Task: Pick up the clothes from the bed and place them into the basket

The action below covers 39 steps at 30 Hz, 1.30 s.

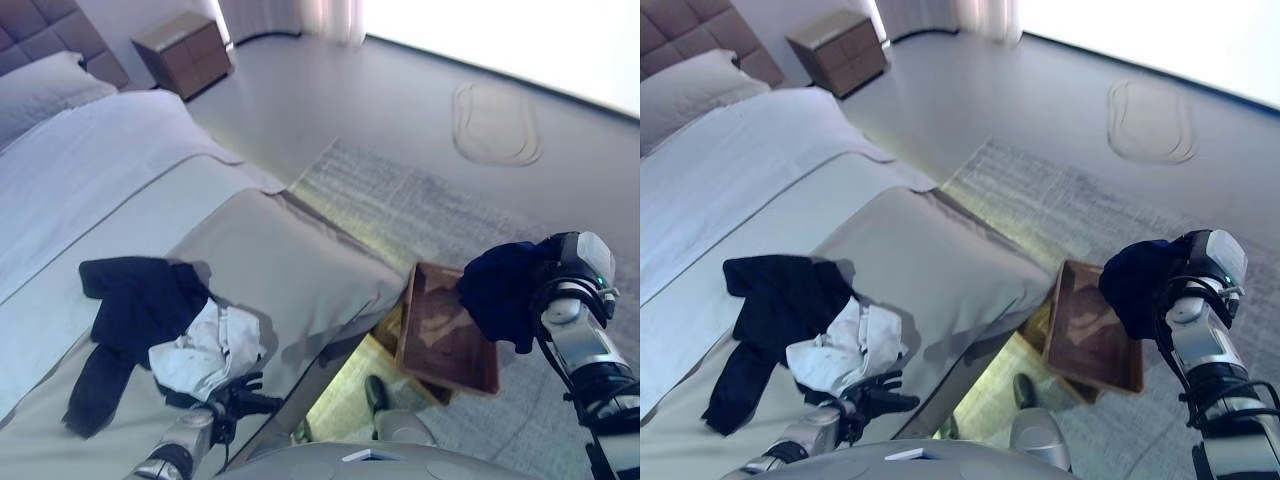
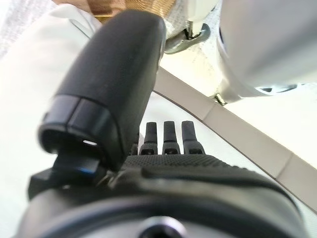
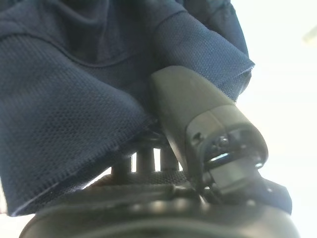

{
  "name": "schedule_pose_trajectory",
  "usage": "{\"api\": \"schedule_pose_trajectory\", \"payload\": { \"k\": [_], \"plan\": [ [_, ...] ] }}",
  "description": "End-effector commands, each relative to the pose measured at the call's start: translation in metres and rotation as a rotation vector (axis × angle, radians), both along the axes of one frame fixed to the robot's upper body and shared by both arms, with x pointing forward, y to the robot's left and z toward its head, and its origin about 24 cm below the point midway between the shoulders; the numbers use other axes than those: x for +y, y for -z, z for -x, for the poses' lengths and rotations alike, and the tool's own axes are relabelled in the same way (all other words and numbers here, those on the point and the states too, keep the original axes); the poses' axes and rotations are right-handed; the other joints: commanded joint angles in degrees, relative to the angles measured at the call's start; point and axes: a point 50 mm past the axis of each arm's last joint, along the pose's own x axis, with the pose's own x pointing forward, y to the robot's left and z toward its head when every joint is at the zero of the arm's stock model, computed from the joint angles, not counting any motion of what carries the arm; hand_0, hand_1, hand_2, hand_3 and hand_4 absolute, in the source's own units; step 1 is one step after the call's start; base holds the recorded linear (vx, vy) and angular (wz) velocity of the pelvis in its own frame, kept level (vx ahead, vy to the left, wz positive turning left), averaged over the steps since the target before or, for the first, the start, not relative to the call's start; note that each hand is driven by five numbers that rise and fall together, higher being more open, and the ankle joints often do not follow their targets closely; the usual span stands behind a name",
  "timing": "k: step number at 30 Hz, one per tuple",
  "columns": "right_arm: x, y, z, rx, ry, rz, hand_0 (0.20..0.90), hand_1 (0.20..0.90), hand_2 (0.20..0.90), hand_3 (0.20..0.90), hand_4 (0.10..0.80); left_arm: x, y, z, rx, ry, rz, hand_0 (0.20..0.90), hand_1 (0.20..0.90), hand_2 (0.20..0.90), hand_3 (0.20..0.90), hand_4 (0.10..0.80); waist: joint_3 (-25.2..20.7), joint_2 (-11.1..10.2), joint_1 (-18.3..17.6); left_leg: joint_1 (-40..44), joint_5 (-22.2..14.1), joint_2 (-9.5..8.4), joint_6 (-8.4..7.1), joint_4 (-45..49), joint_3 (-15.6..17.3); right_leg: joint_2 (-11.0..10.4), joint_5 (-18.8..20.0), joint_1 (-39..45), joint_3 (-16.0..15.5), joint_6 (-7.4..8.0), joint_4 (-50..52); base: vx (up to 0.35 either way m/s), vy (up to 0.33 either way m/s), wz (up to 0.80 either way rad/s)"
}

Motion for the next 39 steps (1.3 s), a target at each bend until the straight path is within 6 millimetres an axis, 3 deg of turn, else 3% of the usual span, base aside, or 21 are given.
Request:
{"api": "schedule_pose_trajectory", "payload": {
  "k": [1,6,10,15,21,24,27,28,30,32,36,39],
  "plan": [
    [-0.007,-0.070,-0.031,-0.191,0.002,0.159,0.900,0.900,0.900,0.900,0.800,0.006,-0.020,-0.037,-0.146,-0.024,0.008,0.900,0.900,0.900,0.900,0.800,3.11,-1.30,0.01,-2.81,-7.02,-1.32,0.04,5.66,-6.33,-1.47,-6.40,-2.35,-4.42,-1.01,8.02,-0.118,0.019,0.00],
    [-0.022,-0.071,-0.032,-0.123,0.085,0.164,0.900,0.900,0.900,0.900,0.800,-0.004,-0.030,-0.052,-0.211,-0.027,0.053,0.900,0.900,0.900,0.900,0.800,5.83,1.93,0.23,-4.95,-5.63,-2.01,-0.84,4.78,-7.20,-1.80,-6.72,-5.26,-5.24,-1.58,8.58,-0.079,0.011,-0.02],
    [-0.031,-0.062,-0.025,-0.053,0.117,0.147,0.900,0.900,0.900,0.900,0.800,-0.004,-0.031,-0.051,-0.218,-0.025,0.072,0.900,0.900,0.900,0.900,0.800,6.60,2.73,0.25,-4.57,-5.37,-2.23,-1.24,4.16,-7.74,-1.76,-7.09,-5.38,-6.13,-2.01,8.67,-0.006,0.006,-0.02],
    [-0.030,-0.056,-0.019,-0.078,0.116,0.109,0.900,0.900,0.900,0.900,0.800,0.002,-0.028,-0.044,-0.199,-0.032,0.075,0.900,0.900,0.900,0.900,0.800,6.49,2.20,0.24,-3.87,-5.46,-2.08,-1.45,4.14,-7.58,-1.73,-7.41,-4.55,-6.99,-2.15,8.84,0.022,0.003,0.03],
    [-0.031,-0.061,-0.012,-0.129,0.107,0.060,0.900,0.900,0.900,0.900,0.800,0.013,-0.025,-0.035,-0.175,-0.074,0.070,0.900,0.900,0.900,0.900,0.800,5.48,0.11,0.23,-2.40,-5.61,-1.64,-1.55,3.70,-7.15,-1.56,-8.06,-2.96,-8.09,-2.14,9.35,0.053,0.029,0.14],
    [-0.027,-0.077,-0.011,-0.214,0.068,0.127,0.900,0.900,0.900,0.900,0.800,0.016,-0.020,-0.024,-0.153,-0.098,0.066,0.900,0.900,0.900,0.900,0.800,4.52,-1.20,0.78,-1.55,-5.85,-1.46,-1.36,3.81,-7.13,-1.67,-8.55,-1.30,-9.14,-2.10,9.64,0.101,0.044,0.20],
    [0.013,-0.107,-0.024,-0.359,-0.155,0.170,0.900,0.900,0.900,0.900,0.800,0.018,-0.012,-0.009,-0.119,-0.144,0.075,0.900,0.900,0.900,0.900,0.800,3.41,-2.32,1.71,-0.76,-6.08,-1.72,-1.05,3.85,-7.78,-2.11,-9.42,0.43,-10.25,-1.89,10.30,0.100,0.125,0.12],
    [0.017,-0.109,-0.024,-0.365,-0.178,0.171,0.900,0.900,0.900,0.900,0.800,0.018,-0.012,-0.009,-0.117,-0.149,0.075,0.900,0.900,0.900,0.900,0.800,3.22,-2.39,1.80,-0.95,-5.96,-1.74,-1.03,3.86,-7.82,-2.12,-9.25,0.37,-10.29,-1.89,10.18,0.065,0.129,0.09],
    [0.056,-0.114,-0.034,-0.359,-0.392,0.184,0.900,0.900,0.900,0.900,0.800,0.020,-0.007,0.001,-0.092,-0.180,0.077,0.900,0.900,0.900,0.900,0.800,2.54,-3.51,2.91,-0.40,-6.16,-2.13,-0.87,3.93,-8.83,-2.63,-9.57,1.85,-11.03,-1.57,10.05,0.106,0.148,0.07],
    [0.086,-0.104,-0.043,-0.255,-0.597,0.187,0.900,0.900,0.900,0.900,0.800,0.025,-0.004,0.008,-0.068,-0.211,0.075,0.900,0.900,0.900,0.900,0.800,1.69,-4.86,4.87,-0.29,-6.15,-2.53,-0.62,3.86,-10.13,-3.21,-9.35,3.14,-12.29,-1.22,9.32,0.126,0.168,0.24],
    [0.104,-0.080,-0.053,-0.115,-0.702,0.184,0.900,0.900,0.900,0.900,0.800,0.028,-0.001,0.016,-0.050,-0.219,0.060,0.900,0.900,0.900,0.900,0.800,1.80,-6.57,8.86,-1.39,-6.17,-2.93,-0.02,4.83,-13.02,-4.05,-9.46,3.99,-14.87,-1.08,9.64,0.045,0.136,0.47],
    [0.123,-0.068,-0.067,-0.088,-0.725,0.145,0.900,0.900,0.900,0.900,0.800,0.034,-0.005,0.009,-0.068,-0.225,0.033,0.900,0.900,0.900,0.900,0.800,4.75,-7.54,13.39,-4.82,-5.63,-3.49,0.98,6.91,-16.72,-5.01,-10.01,2.50,-17.68,-1.06,12.59,-0.061,0.085,0.65]
  ]
}}
